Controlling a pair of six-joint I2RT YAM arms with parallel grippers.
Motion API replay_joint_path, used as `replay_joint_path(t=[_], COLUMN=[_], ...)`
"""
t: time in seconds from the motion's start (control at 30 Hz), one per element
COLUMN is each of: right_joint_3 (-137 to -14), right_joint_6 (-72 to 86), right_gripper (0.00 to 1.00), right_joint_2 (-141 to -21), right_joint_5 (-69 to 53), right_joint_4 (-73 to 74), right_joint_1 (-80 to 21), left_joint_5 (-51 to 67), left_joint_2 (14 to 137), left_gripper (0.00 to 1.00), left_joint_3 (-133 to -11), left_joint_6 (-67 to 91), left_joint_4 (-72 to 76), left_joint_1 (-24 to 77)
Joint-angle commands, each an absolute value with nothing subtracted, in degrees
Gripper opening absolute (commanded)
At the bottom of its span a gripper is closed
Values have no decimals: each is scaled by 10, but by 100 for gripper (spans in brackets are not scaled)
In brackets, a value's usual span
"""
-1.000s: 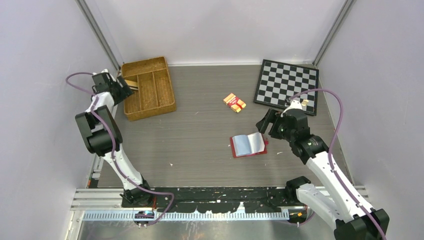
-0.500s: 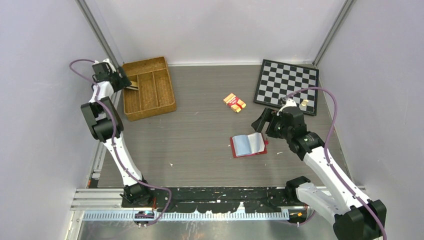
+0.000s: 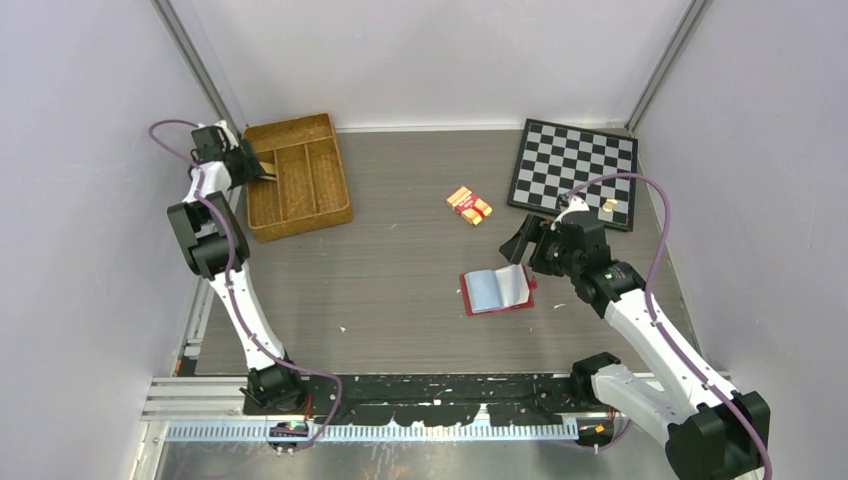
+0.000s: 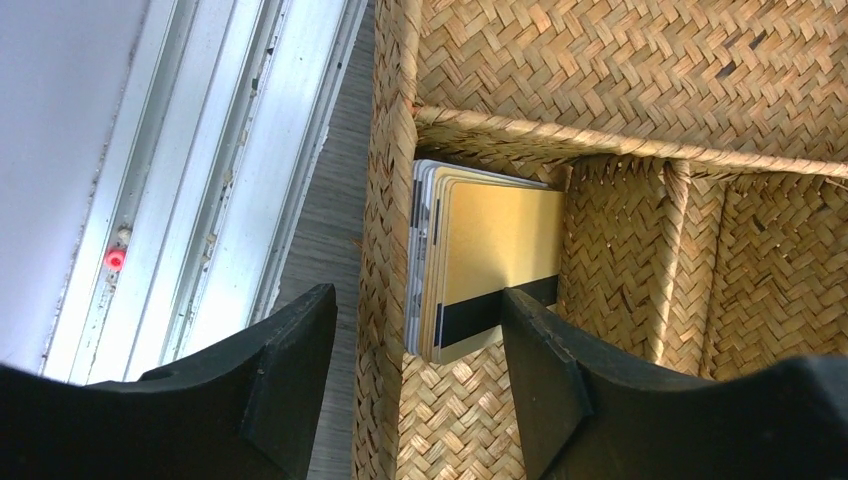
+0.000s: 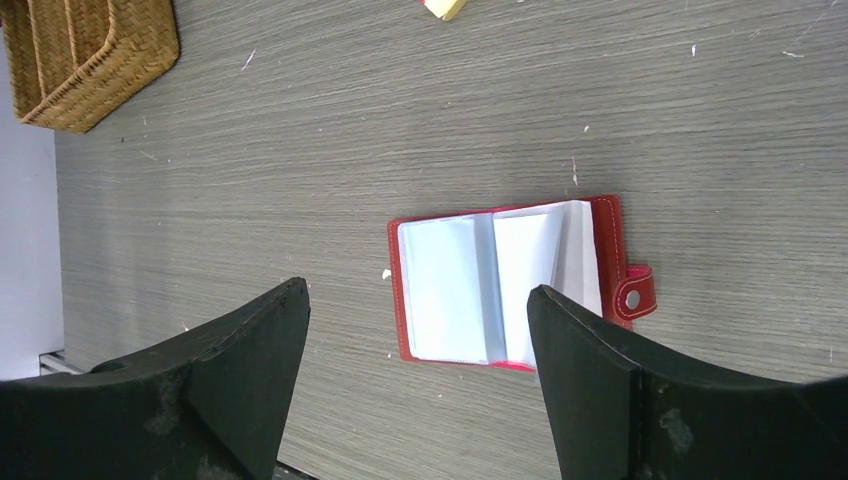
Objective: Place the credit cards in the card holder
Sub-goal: Pick up the credit card from the storage box.
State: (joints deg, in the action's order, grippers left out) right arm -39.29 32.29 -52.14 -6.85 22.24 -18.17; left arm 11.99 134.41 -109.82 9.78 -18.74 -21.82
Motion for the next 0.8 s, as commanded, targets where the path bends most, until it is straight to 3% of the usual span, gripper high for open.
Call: replay_joint_path(t=[0.0,0.77], right_joint_3=[-394,-391], right_joint_6=[330,329], right_gripper=[85,85], right_joint_2=[-523,-528], right_joint_5=[-78,-91], right_joint_4=[195,195], right_joint_1=[-183,-183], left_joint_5=[87,77], left_joint_2=[1320,1279], left_gripper=[62,55], left_joint_3=[-1112,-1096], left_joint_6=[73,69], left_joint_4=[-194,-188], left_joint_1=[-221,-250])
